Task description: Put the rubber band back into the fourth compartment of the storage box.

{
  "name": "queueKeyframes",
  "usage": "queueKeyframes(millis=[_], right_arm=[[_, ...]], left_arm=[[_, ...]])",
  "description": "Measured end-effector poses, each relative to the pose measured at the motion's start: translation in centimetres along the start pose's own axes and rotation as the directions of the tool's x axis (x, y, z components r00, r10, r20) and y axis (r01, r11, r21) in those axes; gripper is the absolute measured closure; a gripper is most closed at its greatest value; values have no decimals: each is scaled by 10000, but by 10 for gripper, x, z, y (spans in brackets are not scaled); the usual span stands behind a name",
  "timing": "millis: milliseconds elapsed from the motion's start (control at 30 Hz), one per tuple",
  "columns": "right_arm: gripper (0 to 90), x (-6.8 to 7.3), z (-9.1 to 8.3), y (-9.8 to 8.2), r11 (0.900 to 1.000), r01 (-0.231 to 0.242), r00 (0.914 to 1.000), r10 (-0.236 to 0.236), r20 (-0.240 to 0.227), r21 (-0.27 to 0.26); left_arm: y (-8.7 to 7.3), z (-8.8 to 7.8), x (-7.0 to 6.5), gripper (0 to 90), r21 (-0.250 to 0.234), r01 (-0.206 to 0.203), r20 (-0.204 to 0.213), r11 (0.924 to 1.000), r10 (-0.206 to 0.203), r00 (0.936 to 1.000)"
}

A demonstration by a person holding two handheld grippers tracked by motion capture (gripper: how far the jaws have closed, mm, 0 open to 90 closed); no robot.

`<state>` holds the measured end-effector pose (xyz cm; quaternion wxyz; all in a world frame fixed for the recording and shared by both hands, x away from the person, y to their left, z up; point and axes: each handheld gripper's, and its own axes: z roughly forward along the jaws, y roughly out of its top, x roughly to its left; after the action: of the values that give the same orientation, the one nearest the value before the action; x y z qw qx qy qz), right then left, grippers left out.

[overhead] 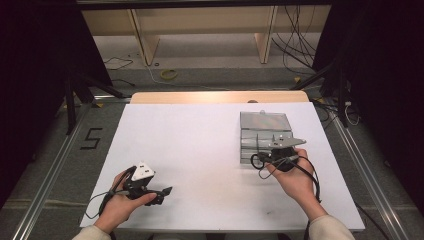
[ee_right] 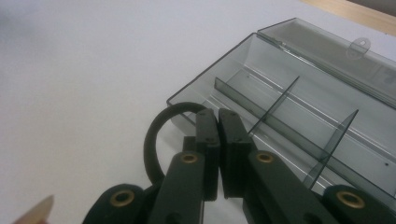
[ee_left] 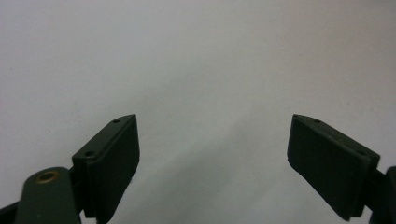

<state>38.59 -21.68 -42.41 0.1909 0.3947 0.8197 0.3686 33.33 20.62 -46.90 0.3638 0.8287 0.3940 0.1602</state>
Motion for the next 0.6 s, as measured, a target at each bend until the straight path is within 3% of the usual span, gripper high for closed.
queueKeyframes(millis=[600], right_arm=[[881,-3,5,9,9998,-83,9999,86,128,-163]], left_arm=[[0,1,0,164,17,-10,-3,10000,10,10000]])
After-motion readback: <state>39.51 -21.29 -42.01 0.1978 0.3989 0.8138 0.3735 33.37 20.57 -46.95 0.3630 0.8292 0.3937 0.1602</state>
